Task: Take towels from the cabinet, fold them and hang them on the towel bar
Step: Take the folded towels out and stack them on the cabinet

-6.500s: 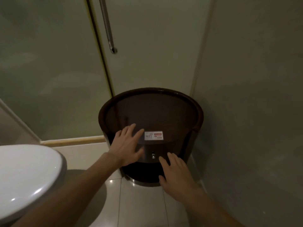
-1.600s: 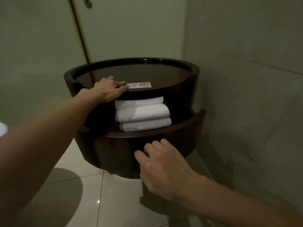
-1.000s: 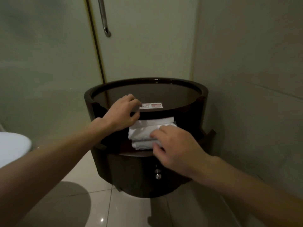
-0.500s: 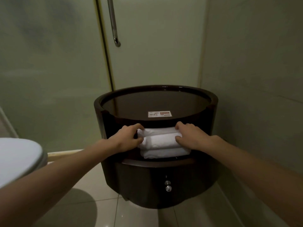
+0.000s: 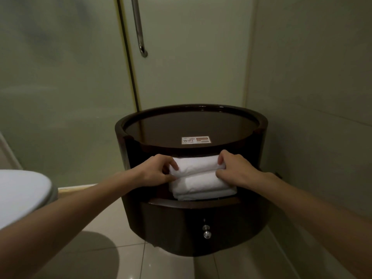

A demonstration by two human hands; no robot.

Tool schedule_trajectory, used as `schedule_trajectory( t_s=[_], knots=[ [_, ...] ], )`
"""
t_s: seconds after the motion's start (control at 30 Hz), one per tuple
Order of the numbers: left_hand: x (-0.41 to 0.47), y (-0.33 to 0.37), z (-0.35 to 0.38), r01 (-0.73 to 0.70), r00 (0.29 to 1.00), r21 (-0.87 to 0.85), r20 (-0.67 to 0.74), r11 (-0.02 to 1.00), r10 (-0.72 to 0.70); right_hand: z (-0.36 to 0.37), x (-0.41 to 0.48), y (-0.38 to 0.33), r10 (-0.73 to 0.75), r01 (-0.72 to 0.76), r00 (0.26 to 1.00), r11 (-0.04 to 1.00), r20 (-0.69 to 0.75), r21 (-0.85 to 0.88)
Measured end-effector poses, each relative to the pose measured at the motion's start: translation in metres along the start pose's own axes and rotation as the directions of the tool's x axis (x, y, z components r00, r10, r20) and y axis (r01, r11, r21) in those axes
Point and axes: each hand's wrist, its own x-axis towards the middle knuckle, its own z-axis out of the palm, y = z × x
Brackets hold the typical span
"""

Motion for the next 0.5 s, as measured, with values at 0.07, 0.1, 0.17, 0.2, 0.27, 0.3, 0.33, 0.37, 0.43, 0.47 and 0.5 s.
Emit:
schedule_trajectory(
  t_s=[0.07,0.1,0.17,0.2,0.27,0.3,0.33,0.37,0.43,0.47,0.5],
  knots=[
    [-0.003,0.004,-0.003,-0.014,1.0,0.023,-0.001,1.0,0.014,-0.002,-0.004,-0.001,-0.013,0.013,1.0,1.0,0.01,-0.017],
    [-0.006,0.006,-0.004,-0.024,1.0,0.034,-0.008,0.999,0.025,-0.003,-0.007,-0.002,-0.02,0.02,1.0,1.0,0.017,-0.022],
    [-0.01,0.012,-0.005,-0.033,0.999,0.048,-0.024,0.998,0.034,-0.005,-0.012,-0.004,-0.039,0.04,0.999,0.998,0.02,-0.047],
    [-0.012,0.015,-0.005,-0.034,0.999,0.06,-0.029,0.998,0.036,-0.006,-0.014,-0.005,-0.05,0.051,0.999,0.996,0.015,-0.069],
    [-0.014,0.022,-0.006,-0.026,0.999,0.1,-0.029,0.995,0.029,-0.007,-0.019,-0.008,-0.074,0.072,0.997,0.988,-0.01,-0.14],
    [-0.015,0.025,-0.006,-0.017,0.999,0.142,-0.034,0.99,0.022,-0.007,-0.021,-0.009,-0.095,0.088,0.995,0.979,-0.03,-0.184],
    [-0.015,0.028,-0.006,-0.008,0.999,0.218,-0.049,0.976,0.019,-0.008,-0.022,-0.01,-0.121,0.107,0.991,0.967,-0.048,-0.229],
    [-0.016,0.03,-0.006,0.001,0.997,0.327,-0.069,0.945,0.023,-0.008,-0.023,-0.011,-0.143,0.122,0.988,0.955,-0.058,-0.271],
    [-0.016,0.034,-0.006,0.016,0.993,0.531,-0.105,0.847,0.047,-0.007,-0.022,-0.013,-0.171,0.134,0.983,0.924,-0.074,-0.358],
    [-0.016,0.036,-0.005,0.019,0.991,0.585,-0.119,0.811,0.063,-0.007,-0.021,-0.014,-0.187,0.136,0.978,0.904,-0.089,-0.405],
    [-0.017,0.038,-0.005,0.019,0.989,0.609,-0.129,0.793,0.075,-0.006,-0.019,-0.015,-0.206,0.138,0.973,0.883,-0.107,-0.449]
  ],
)
